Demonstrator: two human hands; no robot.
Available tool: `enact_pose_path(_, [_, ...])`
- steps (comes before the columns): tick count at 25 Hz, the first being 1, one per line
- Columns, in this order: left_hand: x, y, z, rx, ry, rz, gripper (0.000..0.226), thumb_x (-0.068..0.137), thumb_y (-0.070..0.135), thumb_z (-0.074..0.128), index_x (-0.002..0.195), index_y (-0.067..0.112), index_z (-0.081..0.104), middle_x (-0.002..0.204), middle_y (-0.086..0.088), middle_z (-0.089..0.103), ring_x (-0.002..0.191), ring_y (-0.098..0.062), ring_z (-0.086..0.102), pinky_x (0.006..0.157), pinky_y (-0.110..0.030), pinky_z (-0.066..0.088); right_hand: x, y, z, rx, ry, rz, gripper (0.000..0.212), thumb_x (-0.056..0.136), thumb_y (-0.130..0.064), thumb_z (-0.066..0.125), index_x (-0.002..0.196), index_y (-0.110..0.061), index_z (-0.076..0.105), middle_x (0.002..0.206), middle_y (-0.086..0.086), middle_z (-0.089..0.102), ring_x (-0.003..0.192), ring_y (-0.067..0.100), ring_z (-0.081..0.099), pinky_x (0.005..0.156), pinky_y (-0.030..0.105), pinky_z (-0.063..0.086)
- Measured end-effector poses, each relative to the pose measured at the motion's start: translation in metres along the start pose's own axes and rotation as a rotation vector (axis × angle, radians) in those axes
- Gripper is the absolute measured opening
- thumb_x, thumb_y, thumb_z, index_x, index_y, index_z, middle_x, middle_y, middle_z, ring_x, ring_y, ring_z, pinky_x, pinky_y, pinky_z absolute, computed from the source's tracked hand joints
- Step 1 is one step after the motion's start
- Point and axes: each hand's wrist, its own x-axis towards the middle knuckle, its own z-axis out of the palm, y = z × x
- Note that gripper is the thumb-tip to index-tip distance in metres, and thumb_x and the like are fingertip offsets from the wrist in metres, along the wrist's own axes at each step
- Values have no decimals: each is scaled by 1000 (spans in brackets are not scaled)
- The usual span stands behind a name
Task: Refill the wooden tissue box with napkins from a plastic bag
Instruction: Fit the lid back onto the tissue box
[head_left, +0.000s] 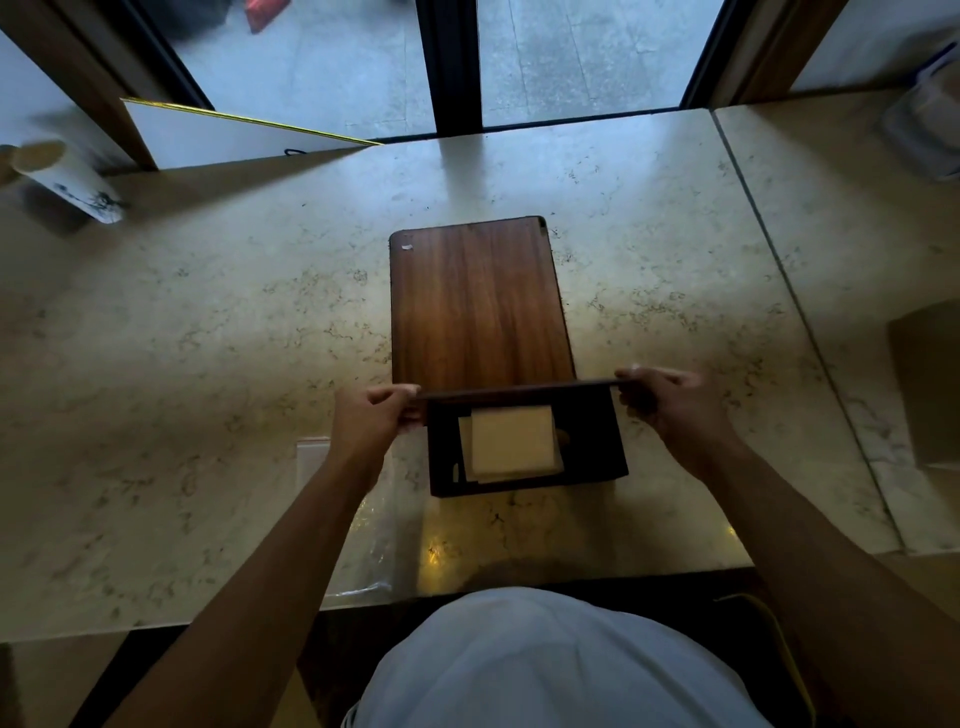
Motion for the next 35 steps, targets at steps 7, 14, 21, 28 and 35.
enact_pose_path(7, [-21,-34,0,82,28,-86,10,89,5,71,94,11,76,92,-12,77,86,-25,73,66,-28,60,-22,27,-5,-211,50,51,11,93,-6,67,99,-8,76,93,9,77,84,22,72,71,33,57])
enact_pose_path(14, [-19,-41,8,180,89,-83,16,86,1,73,86,15,79,86,-11,78,78,-25,71,77,-41,62,-24,32,2,-347,134,-6,26,91,-11,61,76,-28,74,84,1,75,76,16,64,70,31,54])
enact_pose_path(21, [-24,-38,11,248,91,-65,15,89,3,69,91,15,77,91,-8,77,83,-23,72,77,-41,62,-28,34,5,-414,155,-25,20,93,-18,60,88,-25,78,85,-5,74,80,13,67,75,34,56])
enact_pose_path(28, [-17,-14,21,253,-225,-436,62,95,65,46,120,9,57,119,-13,63,99,-27,63,63,-33,52,-16,25,12,-338,-39,341,48,101,-59,42,110,-17,64,106,7,70,95,27,68,68,38,55])
enact_pose_path(35, [17,10,29,417,-287,-736,99,77,91,30,101,-2,55,106,-29,62,93,-46,64,61,-52,60,26,-3,11,-453,-160,697,87,84,-87,23,104,-11,60,116,24,64,106,40,64,89,49,55])
